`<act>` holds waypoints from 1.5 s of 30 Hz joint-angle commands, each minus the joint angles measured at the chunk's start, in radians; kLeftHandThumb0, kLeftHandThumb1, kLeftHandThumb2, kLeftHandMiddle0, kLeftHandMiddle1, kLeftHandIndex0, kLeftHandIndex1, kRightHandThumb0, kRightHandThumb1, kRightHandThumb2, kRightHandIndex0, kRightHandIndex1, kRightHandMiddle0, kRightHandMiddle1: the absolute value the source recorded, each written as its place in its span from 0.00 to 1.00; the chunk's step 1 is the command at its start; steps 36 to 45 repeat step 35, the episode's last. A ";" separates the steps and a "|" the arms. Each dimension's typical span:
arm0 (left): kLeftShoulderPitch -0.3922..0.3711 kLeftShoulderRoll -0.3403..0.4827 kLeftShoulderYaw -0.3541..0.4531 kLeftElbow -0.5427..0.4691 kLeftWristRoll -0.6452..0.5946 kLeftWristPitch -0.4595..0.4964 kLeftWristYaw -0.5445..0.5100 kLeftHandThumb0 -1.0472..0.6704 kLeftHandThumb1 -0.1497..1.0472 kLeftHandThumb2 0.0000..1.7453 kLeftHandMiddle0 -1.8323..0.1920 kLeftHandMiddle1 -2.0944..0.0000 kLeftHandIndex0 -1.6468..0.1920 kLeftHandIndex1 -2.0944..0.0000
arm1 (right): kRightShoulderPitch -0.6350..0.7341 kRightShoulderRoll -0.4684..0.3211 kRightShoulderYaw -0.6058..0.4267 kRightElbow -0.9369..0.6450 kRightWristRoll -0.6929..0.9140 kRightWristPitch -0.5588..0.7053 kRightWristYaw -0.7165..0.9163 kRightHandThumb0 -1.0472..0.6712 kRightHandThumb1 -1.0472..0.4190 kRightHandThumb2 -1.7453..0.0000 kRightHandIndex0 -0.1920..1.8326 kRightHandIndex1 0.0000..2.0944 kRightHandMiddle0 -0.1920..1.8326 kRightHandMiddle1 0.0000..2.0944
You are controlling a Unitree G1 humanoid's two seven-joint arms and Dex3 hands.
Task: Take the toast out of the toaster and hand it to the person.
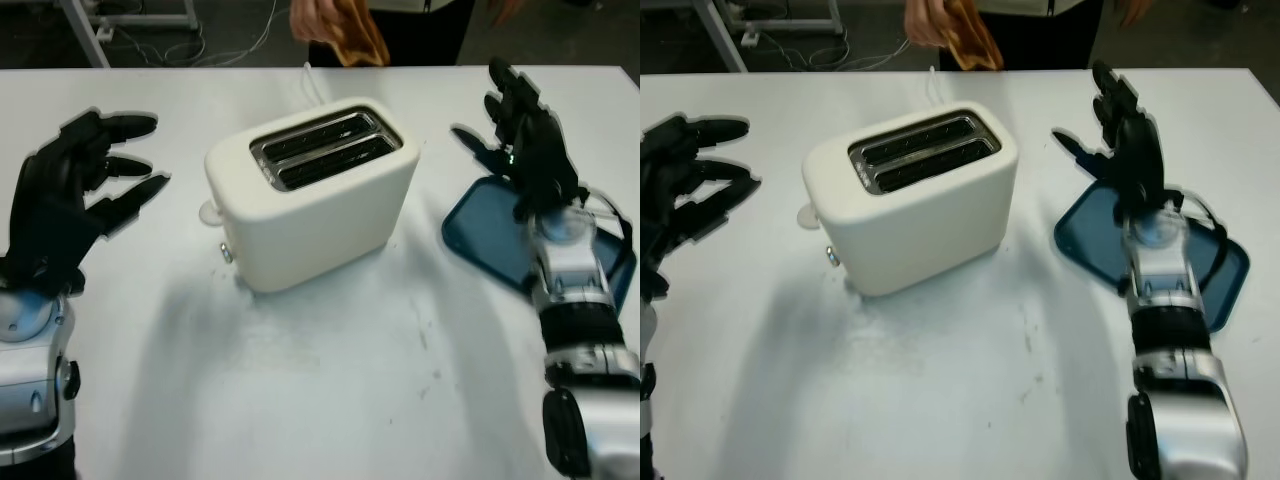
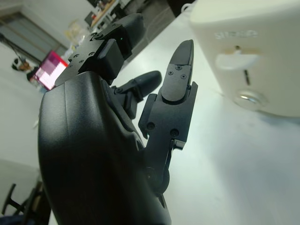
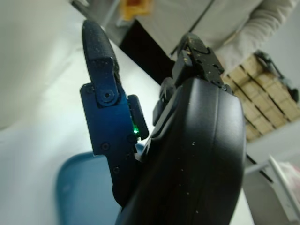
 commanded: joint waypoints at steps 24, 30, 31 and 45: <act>0.409 -0.328 -0.240 -0.091 0.159 -0.216 0.249 0.47 0.89 0.14 0.75 0.71 0.66 0.95 | 0.526 0.331 0.134 -0.450 0.115 0.125 -0.017 0.31 0.09 0.98 0.23 0.04 0.24 0.03; 0.411 -0.338 -0.272 -0.041 0.180 -0.243 0.262 0.46 0.89 0.15 0.72 0.77 0.65 0.97 | 0.508 0.339 0.143 -0.421 0.109 0.118 -0.017 0.33 0.09 0.98 0.22 0.04 0.24 0.02; 0.411 -0.338 -0.272 -0.033 0.177 -0.250 0.262 0.46 0.89 0.15 0.72 0.77 0.65 0.97 | 0.506 0.340 0.143 -0.419 0.109 0.118 -0.017 0.33 0.09 0.98 0.22 0.04 0.24 0.02; 0.403 -0.349 -0.286 -0.048 0.188 -0.205 0.267 0.46 0.89 0.15 0.72 0.78 0.64 0.98 | 0.506 0.340 0.144 -0.424 0.104 0.124 -0.021 0.32 0.09 0.97 0.22 0.04 0.24 0.01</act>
